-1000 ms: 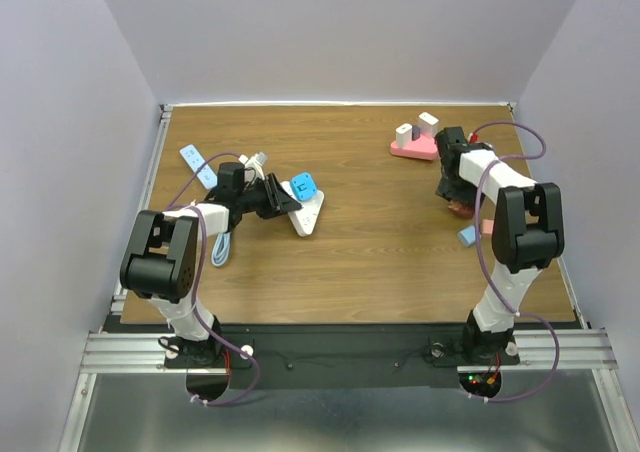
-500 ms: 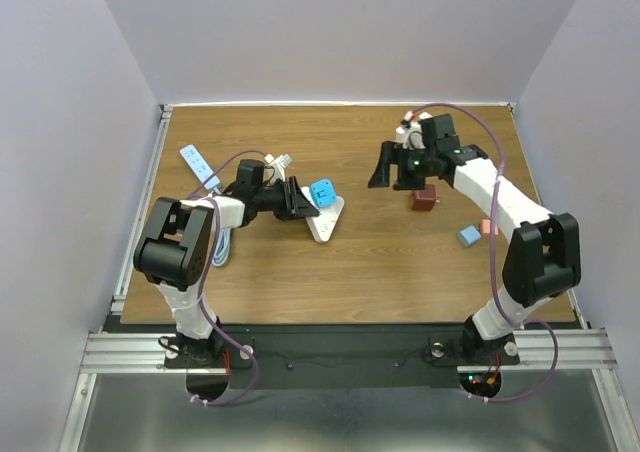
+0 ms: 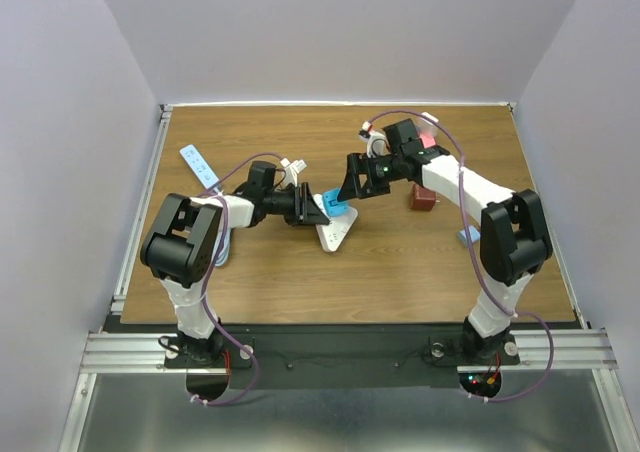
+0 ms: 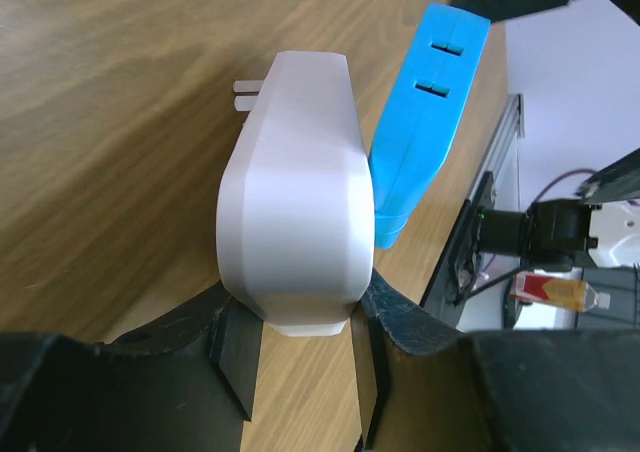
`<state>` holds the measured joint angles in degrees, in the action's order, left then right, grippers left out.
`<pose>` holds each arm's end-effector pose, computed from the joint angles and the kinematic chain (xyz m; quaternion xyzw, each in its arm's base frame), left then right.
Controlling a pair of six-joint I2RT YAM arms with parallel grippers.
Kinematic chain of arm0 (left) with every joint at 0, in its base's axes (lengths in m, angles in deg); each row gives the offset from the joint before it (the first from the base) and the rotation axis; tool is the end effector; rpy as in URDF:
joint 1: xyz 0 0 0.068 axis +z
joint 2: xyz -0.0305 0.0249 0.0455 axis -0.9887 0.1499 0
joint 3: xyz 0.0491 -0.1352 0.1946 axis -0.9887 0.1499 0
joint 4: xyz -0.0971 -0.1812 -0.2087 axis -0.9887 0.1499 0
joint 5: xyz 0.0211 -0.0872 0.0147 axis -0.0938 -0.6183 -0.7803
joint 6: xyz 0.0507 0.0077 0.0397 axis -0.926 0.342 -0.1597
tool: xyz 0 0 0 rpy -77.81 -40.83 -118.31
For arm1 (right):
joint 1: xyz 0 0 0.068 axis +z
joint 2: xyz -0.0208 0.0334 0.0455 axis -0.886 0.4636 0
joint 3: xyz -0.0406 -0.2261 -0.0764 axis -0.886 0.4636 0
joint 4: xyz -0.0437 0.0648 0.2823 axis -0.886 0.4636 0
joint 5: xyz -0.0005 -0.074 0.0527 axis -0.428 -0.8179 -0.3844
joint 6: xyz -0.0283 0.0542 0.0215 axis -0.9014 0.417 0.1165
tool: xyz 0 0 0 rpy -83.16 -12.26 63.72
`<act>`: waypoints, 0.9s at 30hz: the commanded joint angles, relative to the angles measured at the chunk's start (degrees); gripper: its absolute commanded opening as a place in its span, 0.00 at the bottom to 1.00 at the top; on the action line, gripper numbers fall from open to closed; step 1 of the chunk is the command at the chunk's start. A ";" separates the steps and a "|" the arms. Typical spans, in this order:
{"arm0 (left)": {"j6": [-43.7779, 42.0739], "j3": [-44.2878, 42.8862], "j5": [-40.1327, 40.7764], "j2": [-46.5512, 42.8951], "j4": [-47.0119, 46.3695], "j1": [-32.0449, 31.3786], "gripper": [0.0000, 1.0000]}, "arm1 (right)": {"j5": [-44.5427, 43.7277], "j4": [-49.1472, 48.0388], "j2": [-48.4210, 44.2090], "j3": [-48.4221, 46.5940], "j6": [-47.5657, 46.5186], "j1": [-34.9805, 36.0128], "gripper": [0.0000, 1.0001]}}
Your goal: Pull the plug off the socket
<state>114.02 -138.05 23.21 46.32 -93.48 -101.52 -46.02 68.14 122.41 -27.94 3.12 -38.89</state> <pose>0.3390 -0.1669 0.0938 0.1546 0.8037 -0.5255 0.2322 0.3778 0.1971 0.1927 -0.1846 0.8791 0.3839 0.2138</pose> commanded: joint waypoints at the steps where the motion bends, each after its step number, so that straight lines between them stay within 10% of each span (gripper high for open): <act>1: -0.92 -2.34 -3.56 -0.41 -0.34 -1.04 0.00 | 1.85 -3.10 1.56 -3.46 -1.32 2.00 0.89; 9: -0.48 -2.69 -3.47 0.12 -0.34 -1.65 0.00 | 1.24 -3.19 5.61 -4.25 -1.24 3.94 0.84; 24: -0.57 -4.10 3.73 1.87 3.09 -1.74 0.00 | 3.26 -3.10 2.27 -2.49 0.96 5.42 0.08; 27: -0.39 -4.63 4.00 2.23 3.36 -1.74 0.00 | 2.65 -3.02 2.18 -3.02 1.58 6.66 0.07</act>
<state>114.11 -140.31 23.13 47.63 -90.51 -102.68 -44.34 67.51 126.39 -30.44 2.96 -35.05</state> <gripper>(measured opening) 0.454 0.259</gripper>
